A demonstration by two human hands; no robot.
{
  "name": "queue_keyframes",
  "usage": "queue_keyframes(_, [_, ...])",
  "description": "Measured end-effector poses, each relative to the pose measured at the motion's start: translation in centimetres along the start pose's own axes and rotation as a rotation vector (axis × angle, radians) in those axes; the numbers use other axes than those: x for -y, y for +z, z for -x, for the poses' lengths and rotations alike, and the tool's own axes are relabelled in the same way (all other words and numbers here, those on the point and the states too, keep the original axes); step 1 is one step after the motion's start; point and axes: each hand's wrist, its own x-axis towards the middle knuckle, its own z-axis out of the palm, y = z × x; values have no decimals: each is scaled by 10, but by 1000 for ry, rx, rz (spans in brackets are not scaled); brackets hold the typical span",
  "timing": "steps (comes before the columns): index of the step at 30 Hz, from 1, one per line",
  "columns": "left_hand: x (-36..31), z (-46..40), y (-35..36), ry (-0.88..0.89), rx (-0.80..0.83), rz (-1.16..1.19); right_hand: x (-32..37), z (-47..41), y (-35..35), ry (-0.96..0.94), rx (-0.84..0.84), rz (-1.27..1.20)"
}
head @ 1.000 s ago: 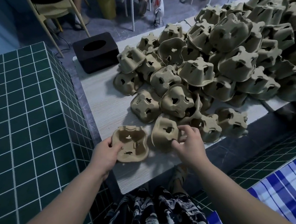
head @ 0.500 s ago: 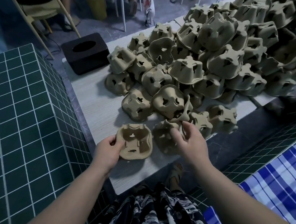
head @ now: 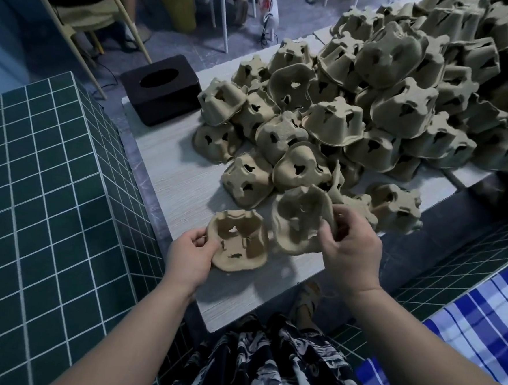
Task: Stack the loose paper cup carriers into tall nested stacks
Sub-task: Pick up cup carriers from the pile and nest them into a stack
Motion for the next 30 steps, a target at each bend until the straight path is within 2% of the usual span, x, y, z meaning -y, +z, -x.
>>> queue_keyframes(5, [-6,3,3,-19,91,55,12,3,15,191,190,-218])
queue_keyframes(10, [-16,12,6,-2,152,55,17,12,32,242,329,-329])
queue_keyframes(16, [-16,12,10,7,203,78,15,15,33,236,435,-172])
queue_keyframes(19, [-15,10,16,5,197,71,9,10,25,221,409,-112])
queue_keyframes(25, [-18,5,27,13,220,65,-26,-21,-6,338,42,20])
queue_keyframes(27, [-19,5,31,13,227,49,-41,-30,-15,376,51,130])
queue_keyframes(30, [-20,5,37,10,236,38,-56,-35,-16,330,174,279])
